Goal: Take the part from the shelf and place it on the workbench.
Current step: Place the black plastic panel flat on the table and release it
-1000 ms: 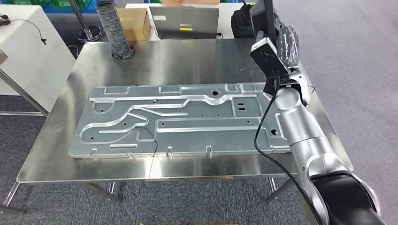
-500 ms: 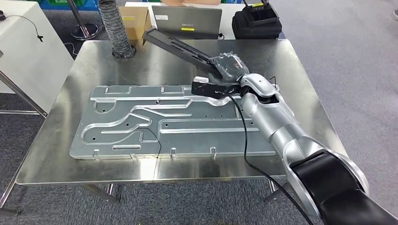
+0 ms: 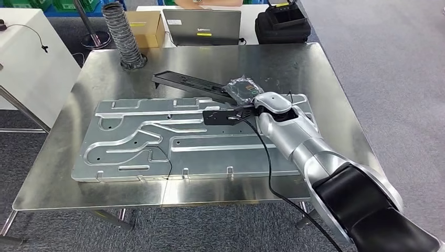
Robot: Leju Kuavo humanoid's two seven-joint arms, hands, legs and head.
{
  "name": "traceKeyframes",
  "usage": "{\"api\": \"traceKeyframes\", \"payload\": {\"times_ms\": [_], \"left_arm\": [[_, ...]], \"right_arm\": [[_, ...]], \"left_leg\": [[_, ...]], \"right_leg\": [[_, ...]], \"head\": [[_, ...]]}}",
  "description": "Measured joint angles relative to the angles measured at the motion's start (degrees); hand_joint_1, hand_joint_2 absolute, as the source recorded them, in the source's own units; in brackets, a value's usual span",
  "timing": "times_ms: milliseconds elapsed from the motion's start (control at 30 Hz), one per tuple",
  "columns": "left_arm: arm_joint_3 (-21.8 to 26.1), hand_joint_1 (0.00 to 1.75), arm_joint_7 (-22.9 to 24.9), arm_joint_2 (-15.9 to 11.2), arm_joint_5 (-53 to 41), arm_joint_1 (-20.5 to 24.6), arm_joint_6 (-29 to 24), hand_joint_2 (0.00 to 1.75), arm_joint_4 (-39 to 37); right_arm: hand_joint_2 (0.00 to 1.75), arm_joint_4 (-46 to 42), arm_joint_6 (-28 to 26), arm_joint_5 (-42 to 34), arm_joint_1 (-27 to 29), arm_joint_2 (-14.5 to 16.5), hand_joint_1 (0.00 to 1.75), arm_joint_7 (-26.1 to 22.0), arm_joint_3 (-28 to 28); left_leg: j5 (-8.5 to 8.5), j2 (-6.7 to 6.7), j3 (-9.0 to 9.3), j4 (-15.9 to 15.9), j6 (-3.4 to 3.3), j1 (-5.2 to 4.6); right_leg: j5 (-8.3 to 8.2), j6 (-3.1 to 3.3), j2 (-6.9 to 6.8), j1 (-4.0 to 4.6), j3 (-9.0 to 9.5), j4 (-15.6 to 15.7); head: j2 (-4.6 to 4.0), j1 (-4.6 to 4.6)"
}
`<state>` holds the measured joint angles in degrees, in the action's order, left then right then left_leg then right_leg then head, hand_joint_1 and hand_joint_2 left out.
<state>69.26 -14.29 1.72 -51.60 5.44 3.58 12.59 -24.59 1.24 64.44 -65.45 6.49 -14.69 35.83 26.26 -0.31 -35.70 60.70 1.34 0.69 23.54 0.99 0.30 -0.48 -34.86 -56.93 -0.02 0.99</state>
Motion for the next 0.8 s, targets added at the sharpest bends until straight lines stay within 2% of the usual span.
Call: {"api": "traceKeyframes", "payload": {"times_ms": [67, 100, 133, 167, 200, 233, 300, 333, 400, 467, 533, 600, 633, 667, 700, 733, 800], "left_arm": [[0.1, 0.00, -0.3, 0.1, 0.0, -0.1, 0.1, 0.00, 0.0], [0.1, 0.00, -0.5, 0.1, 0.0, -0.1, 0.1, 0.00, 0.0], [0.2, 0.00, -0.7, 0.1, 0.0, -0.1, 0.2, 0.00, 0.0], [0.2, 0.00, -0.9, 0.1, 0.0, -0.2, 0.3, 0.00, 0.0], [0.3, 0.00, -1.0, 0.1, 0.0, -0.2, 0.4, 0.00, 0.0], [0.3, 0.00, -1.1, 0.1, 0.0, -0.3, 0.4, 0.00, 0.0], [0.5, 0.00, -1.2, 0.1, 0.0, -0.2, 0.4, 0.00, 0.0], [0.5, 0.00, -1.3, 0.1, 0.0, -0.2, 0.5, 0.00, 0.0], [0.6, 0.00, -1.3, 0.1, 0.0, -0.2, 0.5, 0.00, 0.0], [0.6, 0.00, -1.5, 0.1, 0.0, -0.2, 0.7, 0.87, 0.0], [0.6, 0.00, -2.0, 0.2, -0.1, -0.2, 0.9, 1.75, 0.0], [0.6, 0.00, -2.4, 0.2, -0.1, -0.2, 0.9, 1.75, 0.0], [0.6, 0.00, -2.6, 0.2, -0.2, -0.2, 1.0, 1.75, 0.0], [0.6, 0.00, -2.7, 0.2, -0.4, -0.2, 1.0, 1.75, 0.0], [0.6, 0.00, -2.8, 0.2, -0.7, -0.2, 1.1, 1.75, 0.0], [0.6, 0.00, -3.0, 0.2, -0.9, -0.2, 1.2, 1.75, 0.0], [0.5, 0.00, -3.4, 0.3, -1.4, -0.1, 1.6, 0.87, 0.0]], "right_arm": [[1.75, 0.9, 0.6, 0.2, 0.0, 0.4, 1.75, 0.1, 0.7], [1.75, 1.5, 0.9, 0.4, 0.2, 0.5, 1.75, 0.1, 1.1], [1.75, 2.1, 1.2, 0.6, 0.4, 0.5, 1.75, 0.1, 1.5], [1.75, 2.5, 1.4, 0.8, 0.8, 0.5, 1.75, 0.0, 1.9], [1.75, 2.9, 1.4, 1.1, 1.1, 0.5, 1.75, -0.1, 2.3], [1.75, 3.2, 1.4, 1.2, 1.3, 0.5, 1.75, -0.2, 2.5], [1.75, 3.7, 1.4, 1.4, 1.4, 0.5, 1.75, -0.4, 2.9], [1.75, 3.9, 1.4, 1.4, 1.5, 0.5, 1.75, -0.4, 3.1], [1.75, 4.4, 1.4, 1.5, 1.6, 0.5, 1.75, -0.6, 3.4], [0.87, 4.7, 1.4, 1.7, 1.6, 0.5, 0.87, -1.2, 3.8], [0.00, 5.0, 1.4, 2.0, 1.8, 0.5, 0.00, -2.1, 4.3], [0.00, 5.3, 1.4, 2.6, 2.5, 0.5, 0.00, -3.1, 5.0], [0.00, 5.5, 1.4, 2.8, 3.0, 0.5, 0.00, -3.4, 5.4], [0.00, 5.7, 1.4, 3.1, 3.5, 0.5, 0.00, -3.7, 5.8], [0.00, 5.9, 1.4, 3.2, 3.9, 0.5, 0.00, -3.9, 6.1], [0.00, 6.0, 1.4, 3.4, 4.2, 0.5, 0.00, -4.2, 6.5], [0.00, 6.1, 1.2, 3.3, 4.4, 0.5, 0.00, -4.7, 7.0]], "left_leg": [[3.75, 0.02, -3.48, 7.6, 0.30, 0.11], [5.07, 0.03, -5.32, 11.3, 0.42, 0.12], [5.39, 0.03, -6.47, 13.3, 0.49, 0.12], [4.57, 0.03, -6.52, 13.1, 0.51, 0.13], [2.79, 0.04, -5.43, 10.5, 0.47, 0.15], [0.59, 0.05, -3.53, 6.4, 0.40, 0.19], [-1.97, 0.02, -0.19, -0.5, 0.02, 0.12], [-2.29, -0.01, 0.56, -2.1, -0.24, 0.08], [-2.19, -0.06, 0.62, -2.5, -0.94, -0.03], [-2.38, -0.03, 0.72, -2.7, -1.61, 0.07], [-2.54, 0.02, 0.84, -3.0, -2.08, 0.22], [-2.50, 0.05, 0.83, -3.0, -2.26, 0.20], [-2.47, 0.05, 0.84, -3.0, -2.30, 0.19], [-2.45, 0.02, 0.85, -2.9, -2.32, 0.19], [-2.44, -0.01, 0.88, -2.9, -2.30, 0.18], [-2.40, -0.04, 0.93, -2.9, -2.24, 0.15], [-2.26, -0.06, 0.96, -2.7, -1.98, 0.01]], "right_leg": [[0.00, 0.35, -0.08, 0.02, 0.16, 0.2], [0.04, 0.39, -0.09, 0.09, 0.17, 0.1], [0.08, 0.40, -0.09, 0.14, 0.17, 0.1], [0.15, 0.37, -0.07, 0.16, 0.18, 0.0], [0.26, 0.28, -0.03, 0.15, 0.21, -0.2], [0.42, 0.14, 0.01, 0.15, 0.22, -0.4], [0.77, -0.33, 0.17, 0.40, 0.05, -0.9], [0.86, -0.59, 0.24, 0.52, -0.05, -1.0], [0.85, -1.16, 0.32, 0.57, -0.16, -1.1], [1.65, -1.82, 0.27, 0.41, -0.45, -1.9], [4.50, -2.39, 0.16, 0.22, -2.49, -6.5], [7.95, -2.75, 0.09, 0.12, -6.23, -14.4], [8.78, -2.83, 0.07, 0.09, -7.69, -17.4], [8.45, -2.81, 0.05, 0.08, -8.22, -18.2], [7.03, -2.68, 0.04, 0.10, -7.54, -16.6], [4.87, -2.43, 0.03, 0.14, -5.80, -12.8], [1.48, -1.73, -0.05, 0.40, -1.83, -4.5]], "head": [[0.00, -0.01], [0.00, -0.01], [0.00, -0.01], [0.00, -0.01], [0.00, -0.01], [0.00, -0.01], [0.00, -0.01], [0.00, -0.01], [0.00, -0.01], [0.00, -0.01], [0.00, -0.01], [0.00, -0.01], [0.00, -0.01], [0.00, -0.01], [0.00, -0.01], [0.00, -0.01], [0.00, -0.01]]}}
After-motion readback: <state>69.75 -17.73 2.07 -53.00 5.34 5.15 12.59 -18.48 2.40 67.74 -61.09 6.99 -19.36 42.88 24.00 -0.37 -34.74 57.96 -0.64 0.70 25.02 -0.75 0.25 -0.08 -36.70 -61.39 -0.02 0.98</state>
